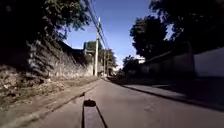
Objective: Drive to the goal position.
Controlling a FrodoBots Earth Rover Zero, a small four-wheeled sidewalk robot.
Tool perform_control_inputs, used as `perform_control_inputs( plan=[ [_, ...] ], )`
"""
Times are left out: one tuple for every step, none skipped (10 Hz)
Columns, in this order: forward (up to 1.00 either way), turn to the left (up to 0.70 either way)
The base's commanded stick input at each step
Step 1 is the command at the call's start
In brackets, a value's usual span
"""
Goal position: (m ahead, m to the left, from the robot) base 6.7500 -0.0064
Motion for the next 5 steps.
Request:
perform_control_inputs(
  plan=[
    [1.0,0.0],
    [1.0,0.0],
    [1.0,0.0],
    [1.0,0.0],
    [1.0,0.0]
  ],
)
